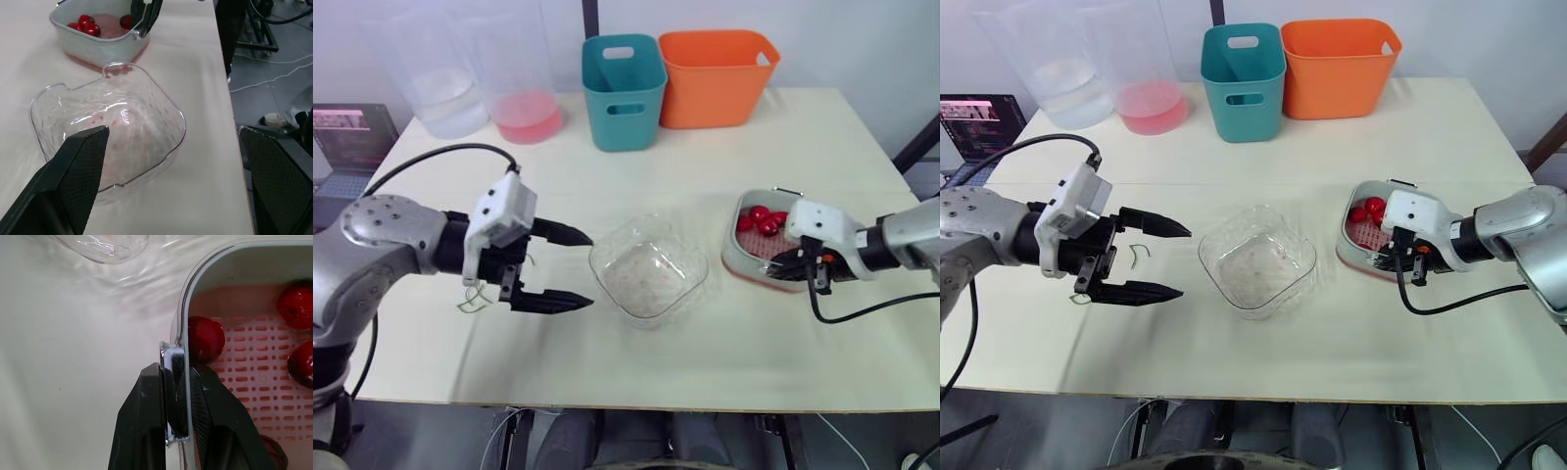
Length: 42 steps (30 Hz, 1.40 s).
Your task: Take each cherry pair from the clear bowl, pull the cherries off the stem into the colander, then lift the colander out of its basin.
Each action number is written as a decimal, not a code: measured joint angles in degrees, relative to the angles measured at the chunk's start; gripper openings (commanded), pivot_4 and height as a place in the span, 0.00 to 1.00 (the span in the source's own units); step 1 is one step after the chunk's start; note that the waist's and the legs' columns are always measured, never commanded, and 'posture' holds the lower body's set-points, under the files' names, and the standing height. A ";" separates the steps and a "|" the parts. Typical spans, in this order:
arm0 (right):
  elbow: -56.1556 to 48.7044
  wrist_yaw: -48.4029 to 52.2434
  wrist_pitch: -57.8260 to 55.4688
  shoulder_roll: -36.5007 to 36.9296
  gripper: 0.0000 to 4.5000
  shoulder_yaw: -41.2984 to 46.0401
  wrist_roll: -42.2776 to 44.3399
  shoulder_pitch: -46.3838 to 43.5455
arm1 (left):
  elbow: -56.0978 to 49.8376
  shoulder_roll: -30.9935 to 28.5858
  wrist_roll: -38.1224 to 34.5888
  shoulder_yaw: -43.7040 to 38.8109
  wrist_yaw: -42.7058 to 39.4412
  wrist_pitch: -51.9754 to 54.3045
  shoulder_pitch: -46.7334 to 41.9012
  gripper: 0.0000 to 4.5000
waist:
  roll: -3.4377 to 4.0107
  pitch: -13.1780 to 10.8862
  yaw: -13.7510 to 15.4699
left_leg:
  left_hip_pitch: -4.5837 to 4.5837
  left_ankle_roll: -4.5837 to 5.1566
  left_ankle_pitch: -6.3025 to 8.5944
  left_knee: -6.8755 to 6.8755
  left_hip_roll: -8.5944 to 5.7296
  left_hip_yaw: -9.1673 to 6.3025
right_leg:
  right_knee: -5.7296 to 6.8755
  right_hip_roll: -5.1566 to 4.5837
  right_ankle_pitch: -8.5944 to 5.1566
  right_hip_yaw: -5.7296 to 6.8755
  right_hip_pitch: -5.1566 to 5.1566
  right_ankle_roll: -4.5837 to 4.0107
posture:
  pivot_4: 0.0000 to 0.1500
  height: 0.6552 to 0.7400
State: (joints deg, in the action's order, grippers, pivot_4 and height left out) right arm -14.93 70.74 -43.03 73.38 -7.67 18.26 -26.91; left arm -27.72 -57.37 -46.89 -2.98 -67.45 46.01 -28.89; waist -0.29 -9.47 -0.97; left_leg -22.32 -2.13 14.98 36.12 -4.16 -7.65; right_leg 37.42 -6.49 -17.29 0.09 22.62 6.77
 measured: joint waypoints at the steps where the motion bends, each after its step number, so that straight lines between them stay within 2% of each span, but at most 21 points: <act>1: -0.03 0.15 -0.14 0.24 0.05 0.17 0.12 -0.19 | 0.61 0.00 0.19 0.00 -0.04 -0.24 0.00 1.00 | 0.00 0.00 -0.02 | 0.00 0.00 0.00 0.00 0.00 0.00 | 0.00 0.00 0.00 0.00 0.00 0.00 | 1.00 0.99; 9: -2.25 1.93 -2.44 3.88 0.05 5.44 2.94 -0.44 | 5.93 0.71 2.70 0.04 -0.18 -2.23 -0.70 1.00 | 0.01 0.00 0.05 | -0.01 0.05 0.03 0.01 -0.01 0.00 | 0.01 -0.01 0.00 0.00 0.01 0.00 | 1.00 0.99; 21: -3.82 2.21 -1.97 4.47 0.05 8.56 3.40 -1.44 | 9.35 3.83 7.65 1.92 0.41 -5.99 -3.75 1.00 | 0.01 0.00 -0.03 | -0.01 0.00 0.00 0.01 0.00 0.02 | 0.02 -0.01 0.01 -0.02 0.02 0.01 | 1.00 0.99; 26: -3.75 2.30 -0.57 4.99 0.05 8.66 3.29 -2.23 | 9.72 5.80 6.68 1.76 1.44 -4.92 -5.80 1.00 | 0.01 0.00 0.10 | -0.01 -0.02 -0.01 0.02 -0.01 0.01 | 0.02 -0.02 0.01 -0.02 0.01 0.01 | 1.00 0.99; 42: -2.88 2.36 0.25 5.00 0.05 8.65 3.24 -2.36 | 10.90 6.43 6.47 1.76 2.68 -4.32 -7.28 1.00 | 0.01 0.00 0.02 | -0.01 -0.04 -0.03 0.02 -0.01 0.01 | 0.03 -0.01 0.01 -0.02 0.03 0.01 | 1.00 0.99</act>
State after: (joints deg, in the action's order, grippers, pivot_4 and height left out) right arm -17.80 73.10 -42.78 78.38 0.97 21.50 -29.27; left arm -16.82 -50.94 -40.42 -1.21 -64.76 41.69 -36.16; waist -0.28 -9.47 -0.95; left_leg -22.33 -2.17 14.95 36.14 -4.16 -7.64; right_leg 37.45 -6.51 -17.28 0.07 22.65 6.79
